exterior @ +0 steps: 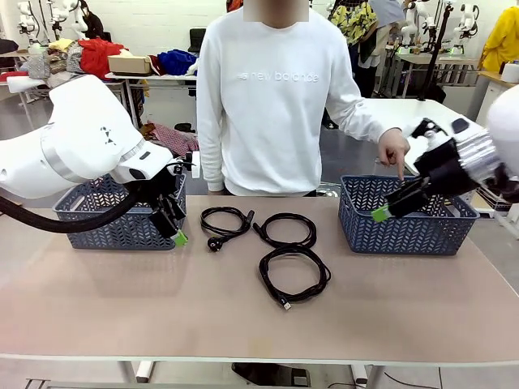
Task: Organize the cables according to human instructions.
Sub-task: Pick up a bundle of cables and place it in the basket indicated by the human.
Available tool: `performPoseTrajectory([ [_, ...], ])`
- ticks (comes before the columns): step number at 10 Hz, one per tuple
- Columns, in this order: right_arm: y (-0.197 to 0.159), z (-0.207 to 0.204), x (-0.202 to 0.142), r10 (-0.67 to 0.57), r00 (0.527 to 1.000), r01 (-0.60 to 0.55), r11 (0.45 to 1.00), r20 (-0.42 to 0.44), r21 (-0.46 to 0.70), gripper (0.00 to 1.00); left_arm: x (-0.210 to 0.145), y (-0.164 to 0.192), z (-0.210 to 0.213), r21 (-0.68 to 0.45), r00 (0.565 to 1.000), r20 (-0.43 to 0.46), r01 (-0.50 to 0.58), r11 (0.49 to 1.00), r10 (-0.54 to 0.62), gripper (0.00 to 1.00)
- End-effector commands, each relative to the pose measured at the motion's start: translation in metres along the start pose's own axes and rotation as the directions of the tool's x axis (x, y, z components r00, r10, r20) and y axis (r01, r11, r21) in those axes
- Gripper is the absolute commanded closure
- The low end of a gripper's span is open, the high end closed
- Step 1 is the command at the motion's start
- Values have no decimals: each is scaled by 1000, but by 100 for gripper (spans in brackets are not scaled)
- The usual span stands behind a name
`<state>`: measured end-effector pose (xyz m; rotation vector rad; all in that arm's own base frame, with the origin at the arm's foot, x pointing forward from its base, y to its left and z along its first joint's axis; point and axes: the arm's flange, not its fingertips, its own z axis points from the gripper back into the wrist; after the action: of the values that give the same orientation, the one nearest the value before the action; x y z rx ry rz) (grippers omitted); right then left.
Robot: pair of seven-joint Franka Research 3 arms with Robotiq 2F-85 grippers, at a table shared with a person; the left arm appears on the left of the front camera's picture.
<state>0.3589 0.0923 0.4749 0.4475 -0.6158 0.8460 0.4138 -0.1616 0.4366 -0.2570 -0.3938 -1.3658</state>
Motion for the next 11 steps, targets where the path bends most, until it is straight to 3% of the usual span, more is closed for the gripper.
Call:
performPoseTrajectory([
  [1, 20, -19, 28, -35, 993, 28, 998, -115, -59, 0, -1, -1, 1, 7, 1000, 11, -12, 1000, 12, 0],
  [6, 73, -98, 64, 18, 951, -54, 993, -310, -106, 0, -1, -1, 1, 7, 1000, 11, -12, 1000, 12, 0],
  [9, 82, -121, 75, 39, 937, -82, 991, -348, -109, 0, -1, -1, 1, 7, 1000, 11, -12, 1000, 12, 0],
  [11, 83, -120, 65, 62, 940, -94, 992, -336, -81, 0, -1, -1, 1, 7, 1000, 11, -12, 1000, 12, 0],
])
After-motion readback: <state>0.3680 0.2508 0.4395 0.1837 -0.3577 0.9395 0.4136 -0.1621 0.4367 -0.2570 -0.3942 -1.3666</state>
